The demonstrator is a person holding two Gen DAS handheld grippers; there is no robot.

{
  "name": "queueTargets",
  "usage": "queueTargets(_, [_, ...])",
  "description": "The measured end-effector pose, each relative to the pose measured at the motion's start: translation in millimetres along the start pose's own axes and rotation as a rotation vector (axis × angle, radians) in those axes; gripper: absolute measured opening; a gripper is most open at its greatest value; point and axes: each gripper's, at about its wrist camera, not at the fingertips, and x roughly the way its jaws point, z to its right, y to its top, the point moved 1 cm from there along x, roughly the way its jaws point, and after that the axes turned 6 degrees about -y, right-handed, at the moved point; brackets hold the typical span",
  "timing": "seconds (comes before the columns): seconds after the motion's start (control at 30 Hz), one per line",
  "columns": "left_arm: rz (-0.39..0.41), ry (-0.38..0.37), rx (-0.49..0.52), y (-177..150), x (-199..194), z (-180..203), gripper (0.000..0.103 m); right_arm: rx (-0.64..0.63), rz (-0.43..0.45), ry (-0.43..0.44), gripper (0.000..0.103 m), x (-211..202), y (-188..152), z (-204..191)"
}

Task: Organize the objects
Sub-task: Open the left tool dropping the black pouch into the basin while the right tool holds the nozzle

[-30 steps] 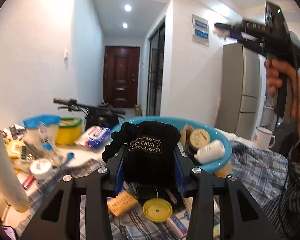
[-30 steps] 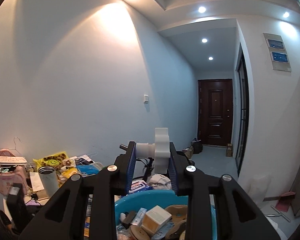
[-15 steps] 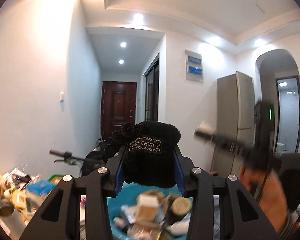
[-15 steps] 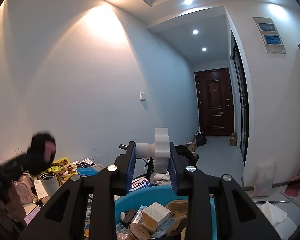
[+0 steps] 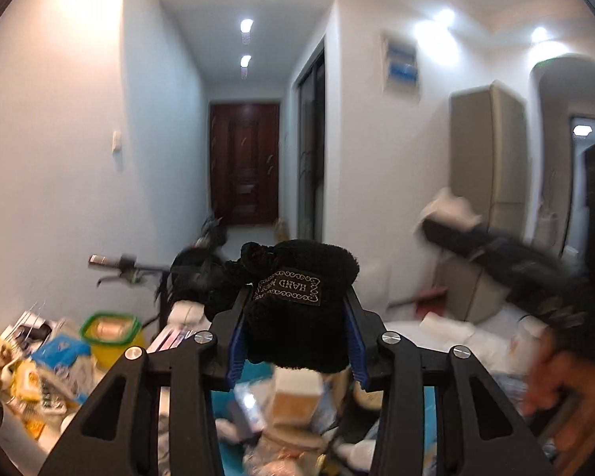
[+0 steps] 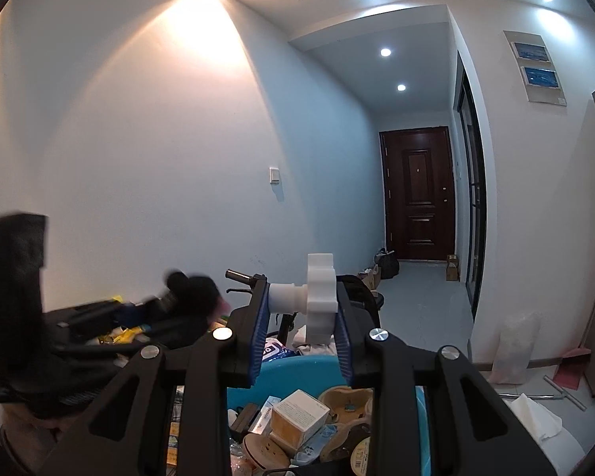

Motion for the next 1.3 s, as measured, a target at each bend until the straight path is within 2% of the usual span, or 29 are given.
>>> queueTargets(0.13, [-0.002, -0.062, -0.028, -3.1, 3.7, -5.7, 0.044, -0.028, -0.012, -0.004, 0.029, 7.7, 0.9, -4.3])
queueTargets(0.27, [-0.010, -0.023, -0.003, -7.0, 9.8, -6.8, 0.044, -0.064, -0.033, -0.004, 0.029, 13.9, -3.2, -16.0])
queueTargets(0.43, [-0.036, -0.043, -0.033, -12.3, 21.5, -14.0, 0.044, -0.089, -0.046, -0.010, 0.029, 18.4, -3.9, -20.4])
queueTargets(0.73, [-0.056, -0.028, -0.028, -15.7, 27.1, -16.6, 0.044, -0.088, -0.047, -0.006, 0.029, 17.1, -5.3, -19.3])
queueTargets(1.1, [-0.056, -0.045, -0.026, -18.2, 30.1, -14.4, 0.044, -0.082, -0.033, -0.014, 0.029, 17.1, -2.4, -14.4])
queueTargets(1.13, [-0.053, -0.049, -0.029, -18.7, 30.7, -14.5, 0.054, -0.081, -0.031, -0.015, 0.029, 15.6, -2.4, -13.9])
queueTargets(1.17, [-0.051, -0.049, -0.030, -19.1, 31.5, -14.8, 0.073, -0.078, -0.029, -0.018, 0.029, 14.0, -2.4, -13.0])
queueTargets(1.23, [-0.033, -0.025, -0.029, -18.6, 31.0, -14.2, 0.090, -0.071, -0.025, -0.016, 0.029, 11.8, -2.2, -11.3])
queueTargets(1.3, [-0.021, -0.006, -0.026, -18.0, 30.2, -13.2, 0.090, -0.068, -0.020, -0.019, 0.029, 9.5, -2.0, -9.7])
